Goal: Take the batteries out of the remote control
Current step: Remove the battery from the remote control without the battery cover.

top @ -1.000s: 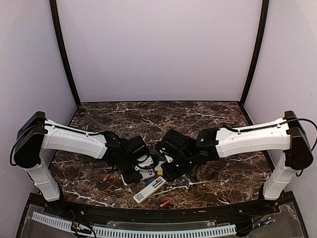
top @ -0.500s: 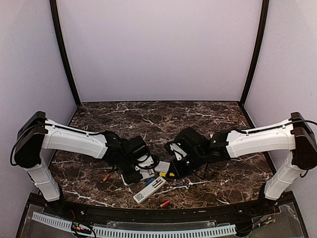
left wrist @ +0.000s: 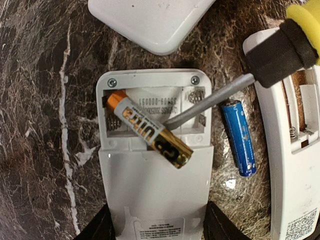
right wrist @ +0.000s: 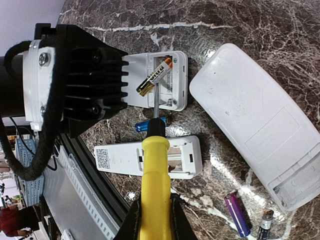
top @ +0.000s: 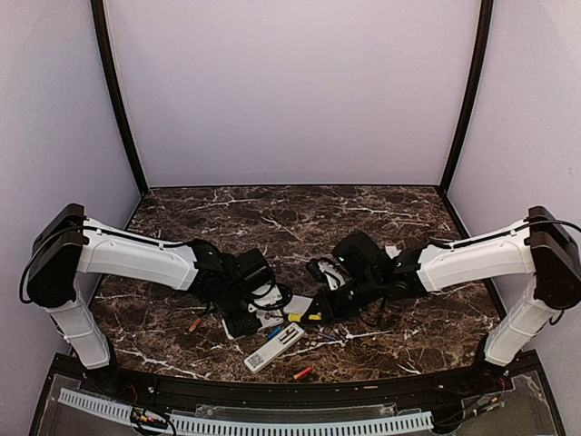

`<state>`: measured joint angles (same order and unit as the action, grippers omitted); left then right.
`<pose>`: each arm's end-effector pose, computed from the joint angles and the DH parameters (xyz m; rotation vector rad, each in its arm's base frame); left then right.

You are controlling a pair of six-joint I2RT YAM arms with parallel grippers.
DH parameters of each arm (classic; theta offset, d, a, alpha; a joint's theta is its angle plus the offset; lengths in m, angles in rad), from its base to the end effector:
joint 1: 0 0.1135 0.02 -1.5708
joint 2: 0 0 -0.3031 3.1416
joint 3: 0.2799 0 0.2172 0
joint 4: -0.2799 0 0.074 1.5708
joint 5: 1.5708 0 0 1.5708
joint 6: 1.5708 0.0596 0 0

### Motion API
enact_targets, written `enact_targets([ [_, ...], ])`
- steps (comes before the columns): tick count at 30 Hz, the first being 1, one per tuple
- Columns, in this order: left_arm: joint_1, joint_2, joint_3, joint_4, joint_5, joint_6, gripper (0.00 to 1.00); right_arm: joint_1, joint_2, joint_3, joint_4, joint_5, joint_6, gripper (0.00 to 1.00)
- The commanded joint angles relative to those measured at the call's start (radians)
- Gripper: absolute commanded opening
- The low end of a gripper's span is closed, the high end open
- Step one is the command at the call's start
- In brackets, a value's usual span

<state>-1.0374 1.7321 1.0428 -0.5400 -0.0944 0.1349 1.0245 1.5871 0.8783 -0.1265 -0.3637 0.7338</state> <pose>0.1638 -0.2663 0.2006 1.5256 2.3387 -0.0913 0.1427 0.2755 0.2301 -0.5846 2.6634 1.1261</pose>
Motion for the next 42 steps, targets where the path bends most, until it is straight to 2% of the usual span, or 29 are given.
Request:
enact_targets([
  [1,-0.013,0.046,-0.012,-0.036,0.023,0.013,0.32,-0.006,0.013,-0.007,0.098,-0.063,0.001,0.0],
  [21,-0.013,0.053,-0.004,-0.04,0.02,0.011,0.32,-0.006,0.021,0.007,0.143,0.1,0.014,0.0],
  [29,-0.012,0.055,-0.002,-0.04,0.018,0.009,0.33,-0.007,0.013,0.004,0.136,0.107,0.011,0.0],
  [33,-0.012,0.053,0.002,-0.041,0.012,0.0,0.43,-0.006,-0.019,-0.003,0.13,0.114,-0.001,0.0],
  [38,-0.012,0.008,0.001,-0.018,-0.001,-0.018,0.67,-0.006,-0.092,-0.02,0.07,0.164,-0.007,0.0],
  [42,0.003,-0.054,-0.005,0.012,0.017,-0.034,0.77,-0.007,-0.168,-0.039,0.008,0.242,-0.003,0.0],
])
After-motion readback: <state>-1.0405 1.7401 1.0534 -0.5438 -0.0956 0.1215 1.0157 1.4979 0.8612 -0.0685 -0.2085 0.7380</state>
